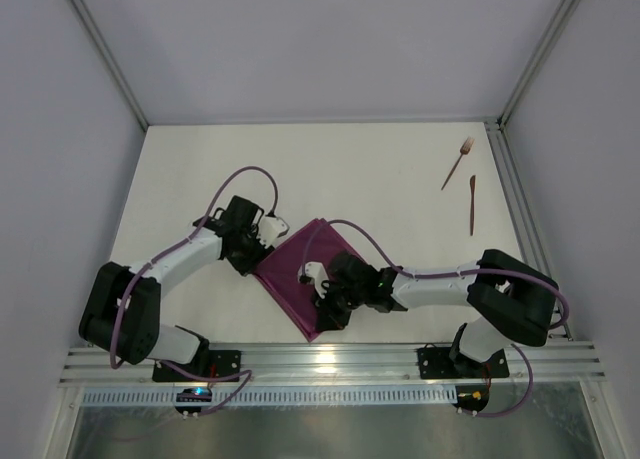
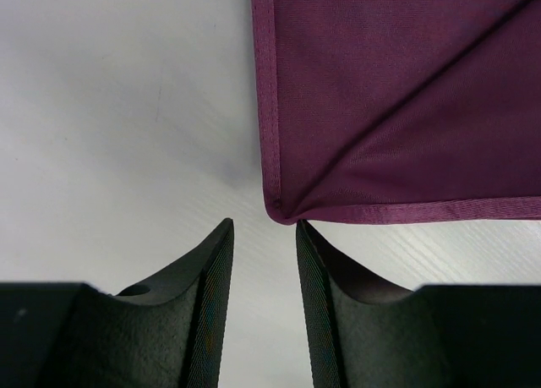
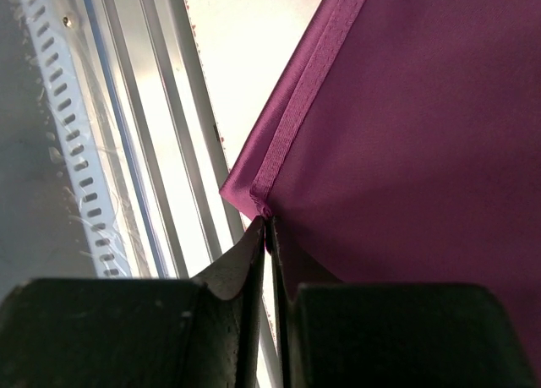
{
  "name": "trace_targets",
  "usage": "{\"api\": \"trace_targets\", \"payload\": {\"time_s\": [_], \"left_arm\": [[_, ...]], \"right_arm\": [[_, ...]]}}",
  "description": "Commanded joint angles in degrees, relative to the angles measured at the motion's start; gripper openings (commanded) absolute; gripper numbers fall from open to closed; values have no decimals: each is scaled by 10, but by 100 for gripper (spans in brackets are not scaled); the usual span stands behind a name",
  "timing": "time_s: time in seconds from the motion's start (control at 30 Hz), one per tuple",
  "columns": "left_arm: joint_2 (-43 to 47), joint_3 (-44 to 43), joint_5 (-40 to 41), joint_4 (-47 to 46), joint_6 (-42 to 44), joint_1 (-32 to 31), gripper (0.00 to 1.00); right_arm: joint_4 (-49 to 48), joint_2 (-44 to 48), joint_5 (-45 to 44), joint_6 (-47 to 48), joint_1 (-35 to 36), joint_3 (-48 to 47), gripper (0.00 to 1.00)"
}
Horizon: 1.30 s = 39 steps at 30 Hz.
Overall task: Fold the napkin into a case and place the utensils inside
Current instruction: Fold the top corner of the square-folded napkin at the center of the board, then smooth out the upper triangle-folded napkin at the center of the board.
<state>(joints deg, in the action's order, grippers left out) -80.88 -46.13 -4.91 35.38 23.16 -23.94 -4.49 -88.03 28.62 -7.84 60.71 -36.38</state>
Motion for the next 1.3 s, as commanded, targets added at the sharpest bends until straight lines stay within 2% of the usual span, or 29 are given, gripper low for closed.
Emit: {"api": "trace_targets", "payload": {"time_s": [0.0,0.1,0.17,0.27,0.53,0.67,0.73,0.83,0.93,1.27], "left_arm": [[8,0,4,-20,13,-1,37],[24,1,-13,-4,19,-1,41],[46,-4,-33,8,22,-1,46],[77,-15,-53,44,37,-1,51],[123,-28,-83,94,69,-1,54],[120,-35,-85,80,50,-1,54],[100,-37,-64,59,36,-1,53],[67,-35,-29,17,16,-1,50],[34,-28,-5,-9,15,-1,47],[17,6,-21,-42,15,-1,43]], "right_arm": [[-33,-4,-8,-1,5,8,11],[-29,-3,-7,0,4,4,15],[-20,1,-8,2,5,-6,24],[16,19,-10,3,5,-31,31],[35,79,-1,-2,5,-41,47],[26,81,-30,-16,6,-31,46],[23,61,-56,-34,5,-33,41],[21,38,-59,-46,6,-33,40],[24,43,-110,-32,45,-25,41],[29,25,-147,-16,73,-24,43]]}}
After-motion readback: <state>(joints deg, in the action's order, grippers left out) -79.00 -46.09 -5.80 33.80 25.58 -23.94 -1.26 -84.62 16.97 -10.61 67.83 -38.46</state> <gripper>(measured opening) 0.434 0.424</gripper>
